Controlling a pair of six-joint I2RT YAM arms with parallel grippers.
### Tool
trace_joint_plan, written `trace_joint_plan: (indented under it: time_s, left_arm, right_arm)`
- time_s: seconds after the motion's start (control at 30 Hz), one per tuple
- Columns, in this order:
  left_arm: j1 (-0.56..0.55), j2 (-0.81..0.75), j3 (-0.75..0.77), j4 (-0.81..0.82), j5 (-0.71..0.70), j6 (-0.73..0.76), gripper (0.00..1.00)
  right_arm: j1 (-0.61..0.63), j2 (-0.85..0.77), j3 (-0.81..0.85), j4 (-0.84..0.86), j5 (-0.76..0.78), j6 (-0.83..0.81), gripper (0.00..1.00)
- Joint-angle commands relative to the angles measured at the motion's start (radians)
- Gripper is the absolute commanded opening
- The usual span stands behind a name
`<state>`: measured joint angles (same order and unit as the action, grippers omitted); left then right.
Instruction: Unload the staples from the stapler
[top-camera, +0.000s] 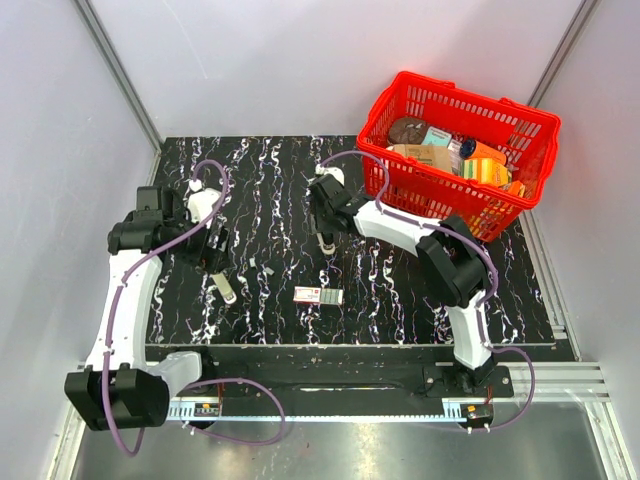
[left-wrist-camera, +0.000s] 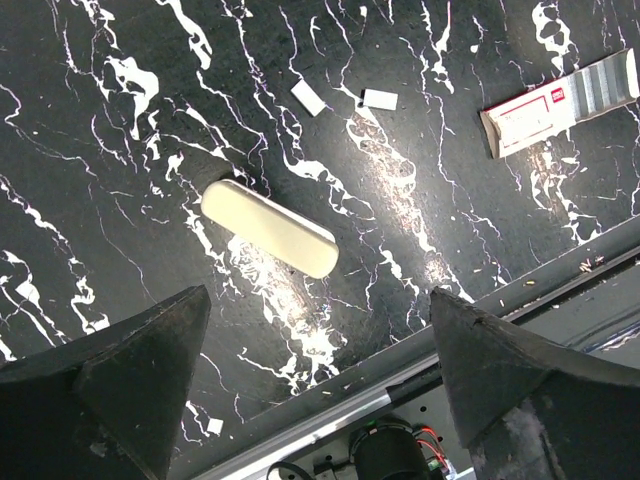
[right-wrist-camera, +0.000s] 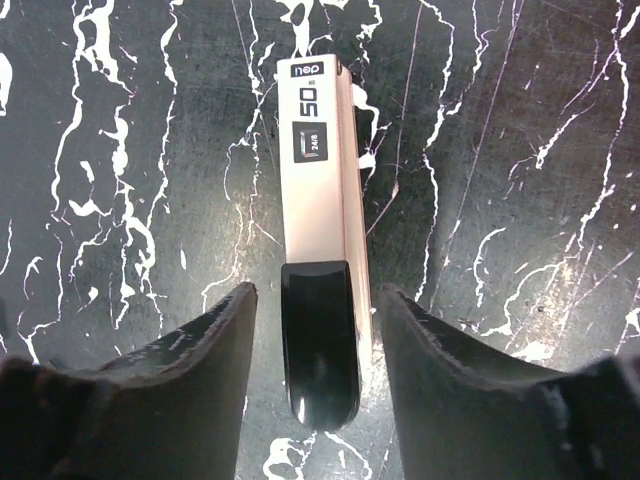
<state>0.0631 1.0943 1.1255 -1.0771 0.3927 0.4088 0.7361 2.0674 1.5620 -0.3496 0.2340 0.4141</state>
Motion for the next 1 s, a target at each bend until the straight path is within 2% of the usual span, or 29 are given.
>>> trace_joint_plan:
  time_s: [0.0,0.07,0.27,0.43,0.53,0.7,0.97]
  left_arm:
    - [0.03,-0.037,0.045,0.012,-0.02,-0.031,0.98]
    - [0.041,-0.06,0.045,0.037,-0.035,-0.047,0.99]
    - [0.087,-0.122,0.051,0.085,-0.101,-0.084,0.99]
    - [0.115,-0.183,0.033,0.124,-0.176,-0.113,0.99]
    - [0.122,-0.198,0.02,0.134,-0.213,-0.119,0.99]
    - [0.129,-0.192,-0.012,0.141,-0.232,-0.122,0.99]
    - [0.13,-0.194,-0.053,0.172,-0.227,-0.125,0.99]
  right_arm:
    - [0.012,-0.101,-0.002,-0.015,0.034,0.037,0.64]
    - [0.028,-0.113,0.018,-0.055,0.076,0.04,0.7]
    - [0.173,-0.113,0.122,-0.14,0.278,0.02,0.74]
    - [0.281,0.012,0.3,-0.17,0.242,0.018,0.73]
    - [0.315,0.144,0.445,-0.219,0.215,0.034,0.71]
    - [0.358,0.296,0.596,-0.249,0.199,0.055,0.68]
    - [0.376,0.407,0.696,-0.267,0.205,0.081,0.67]
